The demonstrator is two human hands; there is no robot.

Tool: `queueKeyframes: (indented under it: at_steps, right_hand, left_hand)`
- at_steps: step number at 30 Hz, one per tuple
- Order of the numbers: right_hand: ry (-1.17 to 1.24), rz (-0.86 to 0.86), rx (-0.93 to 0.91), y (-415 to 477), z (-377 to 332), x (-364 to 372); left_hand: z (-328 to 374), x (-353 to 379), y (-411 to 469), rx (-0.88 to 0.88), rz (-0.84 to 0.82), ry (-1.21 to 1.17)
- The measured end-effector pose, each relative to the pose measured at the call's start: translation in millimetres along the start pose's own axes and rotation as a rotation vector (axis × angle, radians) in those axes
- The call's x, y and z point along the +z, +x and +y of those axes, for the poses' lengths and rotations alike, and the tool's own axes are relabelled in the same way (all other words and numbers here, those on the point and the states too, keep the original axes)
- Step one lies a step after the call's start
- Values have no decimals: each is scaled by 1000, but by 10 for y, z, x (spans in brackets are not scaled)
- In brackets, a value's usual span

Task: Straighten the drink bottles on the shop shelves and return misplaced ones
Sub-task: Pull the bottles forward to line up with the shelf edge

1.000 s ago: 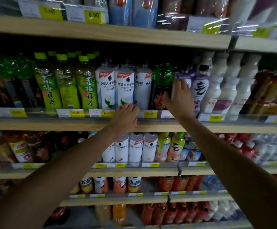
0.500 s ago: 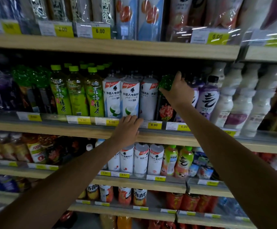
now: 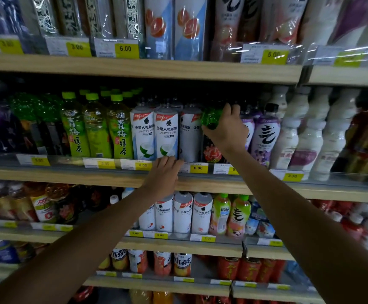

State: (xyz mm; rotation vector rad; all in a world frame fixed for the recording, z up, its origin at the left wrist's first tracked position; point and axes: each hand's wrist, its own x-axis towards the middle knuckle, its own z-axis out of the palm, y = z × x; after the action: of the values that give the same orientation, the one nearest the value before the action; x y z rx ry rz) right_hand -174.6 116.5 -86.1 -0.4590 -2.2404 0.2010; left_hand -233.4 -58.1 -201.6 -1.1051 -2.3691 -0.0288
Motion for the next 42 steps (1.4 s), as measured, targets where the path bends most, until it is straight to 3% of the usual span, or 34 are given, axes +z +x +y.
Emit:
queueKeyframes:
  at_steps: [14,24,33,37,42]
  right_hand:
    - [549,6,61,-347,-7,68]
    - [555,-81,204,-353,-72,139]
    - [531,123,238,-446,-146,13]
    - [570,163,202,-321,-306,-168]
    - [640,74,160,-405,-771,-58]
  left_hand:
    - [-41,-5,4,21,-21,2]
    - [-73,-15,5,44,-6,-37]
    - [-306,-149,-61,144,1,-212]
    - [-623,-200,-230,68,23,-76]
    - [-1110,-323,-517,47,57,53]
